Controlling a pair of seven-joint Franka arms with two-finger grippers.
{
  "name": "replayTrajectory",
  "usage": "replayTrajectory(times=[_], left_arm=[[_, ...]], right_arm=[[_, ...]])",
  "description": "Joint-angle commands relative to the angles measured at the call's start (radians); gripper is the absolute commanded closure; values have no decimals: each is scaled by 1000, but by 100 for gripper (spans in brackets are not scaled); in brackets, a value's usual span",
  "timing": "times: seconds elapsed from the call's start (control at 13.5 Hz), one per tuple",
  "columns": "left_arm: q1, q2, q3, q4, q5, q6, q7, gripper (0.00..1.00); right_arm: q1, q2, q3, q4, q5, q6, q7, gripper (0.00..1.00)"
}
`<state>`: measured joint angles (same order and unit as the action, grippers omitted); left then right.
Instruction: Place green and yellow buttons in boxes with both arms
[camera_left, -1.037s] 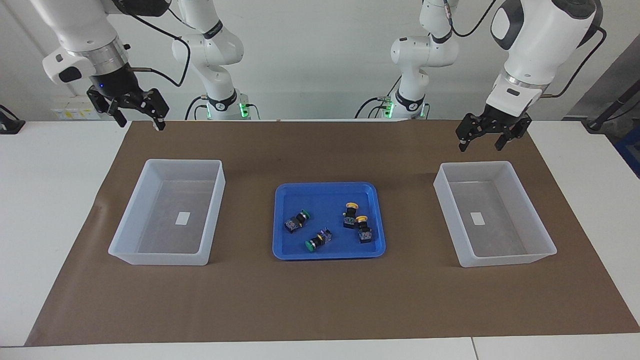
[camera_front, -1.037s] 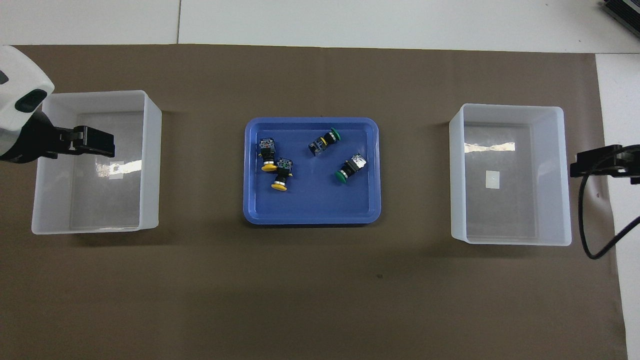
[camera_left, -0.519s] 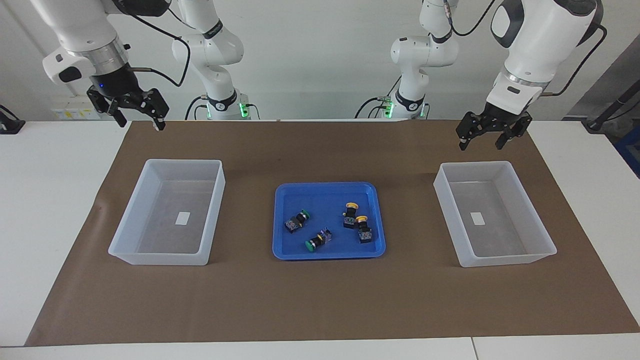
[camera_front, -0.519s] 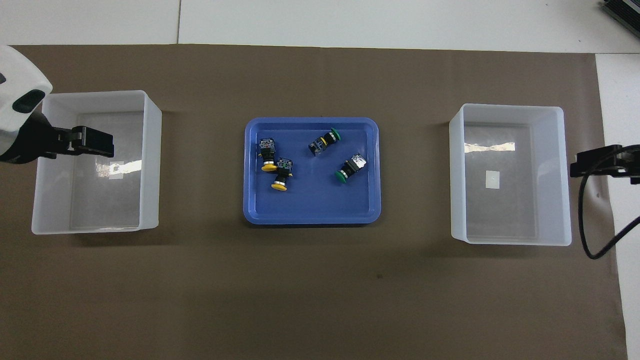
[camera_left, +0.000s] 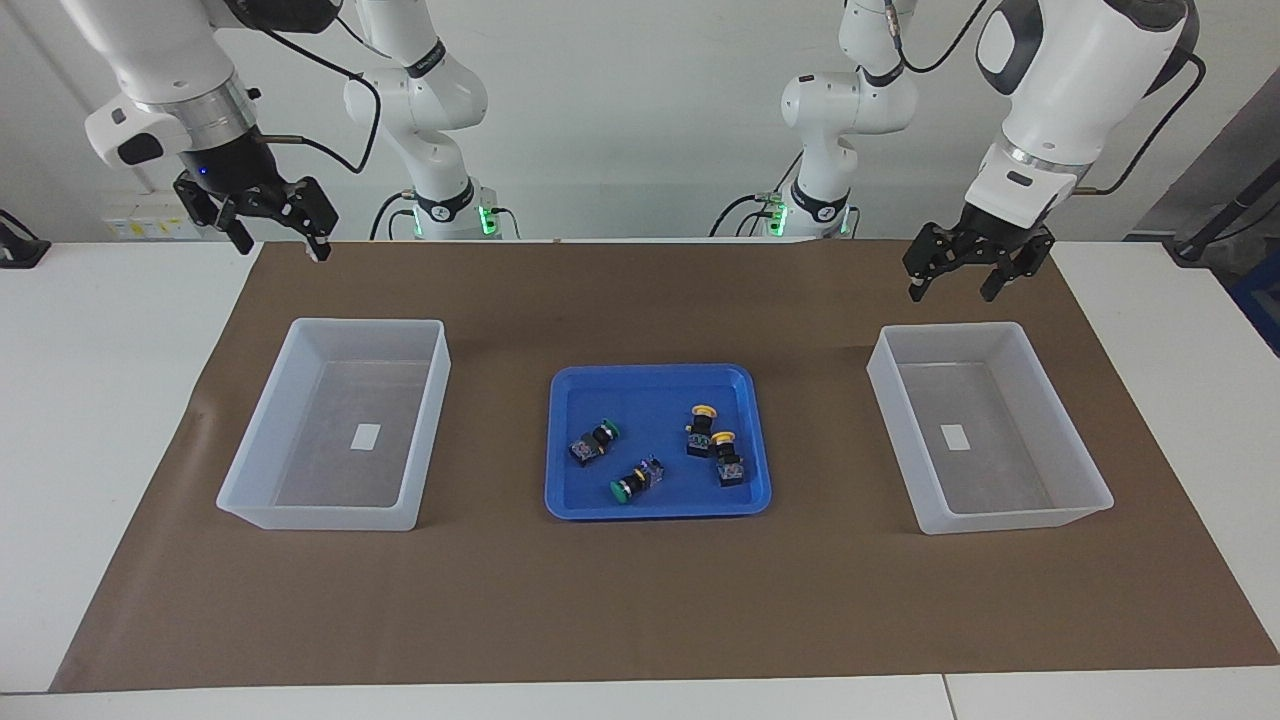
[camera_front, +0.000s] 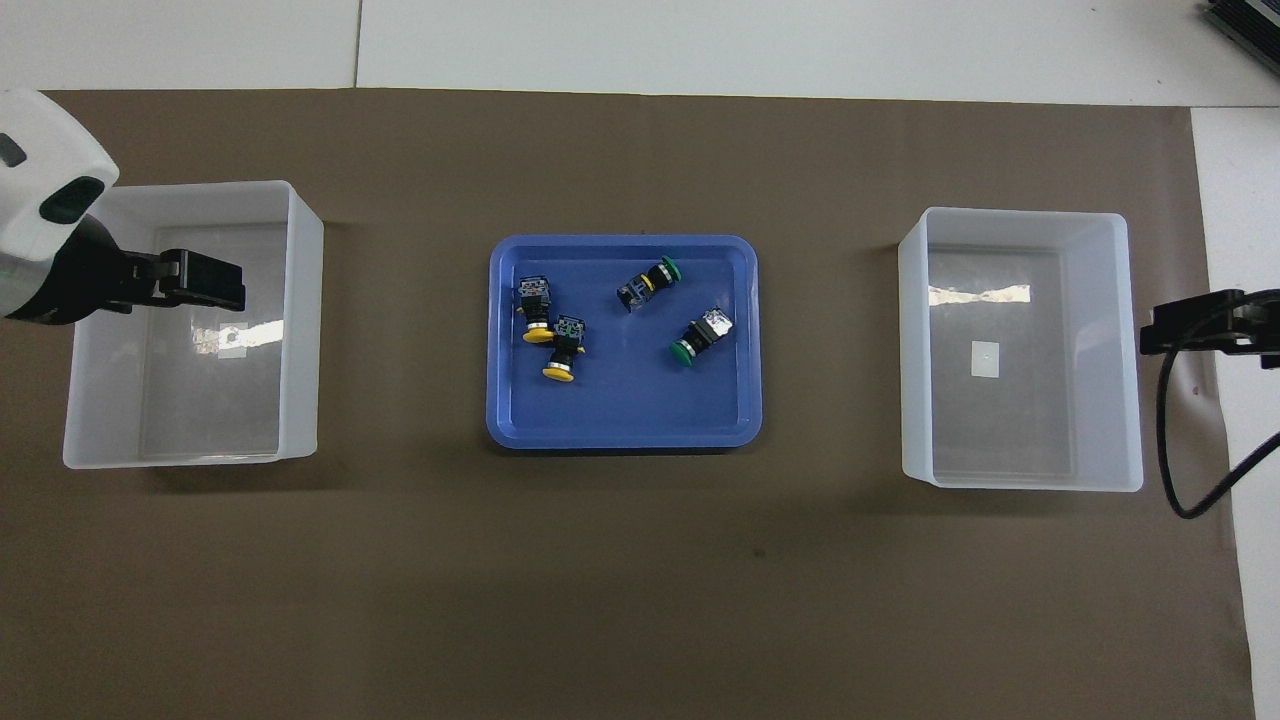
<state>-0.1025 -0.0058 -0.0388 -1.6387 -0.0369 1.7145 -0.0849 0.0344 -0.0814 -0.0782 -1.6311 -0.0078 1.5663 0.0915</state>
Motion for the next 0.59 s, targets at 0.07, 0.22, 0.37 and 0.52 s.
replayTrajectory(times=[0.07, 0.22, 0.37, 0.52], left_arm=[[-75, 55, 7, -6, -14, 89, -106, 0], [-130, 108, 8, -9, -11, 147, -174, 0], [-174, 153, 8, -23, -6, 216, -228, 0], [-207, 184, 7, -47, -6, 302, -268, 0]], right_arm=[[-1, -18, 5, -16, -9, -11, 11, 0], [-1, -18, 5, -16, -9, -12, 11, 0], [-1, -18, 5, -16, -9, -12, 11, 0], [-1, -18, 5, -16, -9, -11, 10, 0]])
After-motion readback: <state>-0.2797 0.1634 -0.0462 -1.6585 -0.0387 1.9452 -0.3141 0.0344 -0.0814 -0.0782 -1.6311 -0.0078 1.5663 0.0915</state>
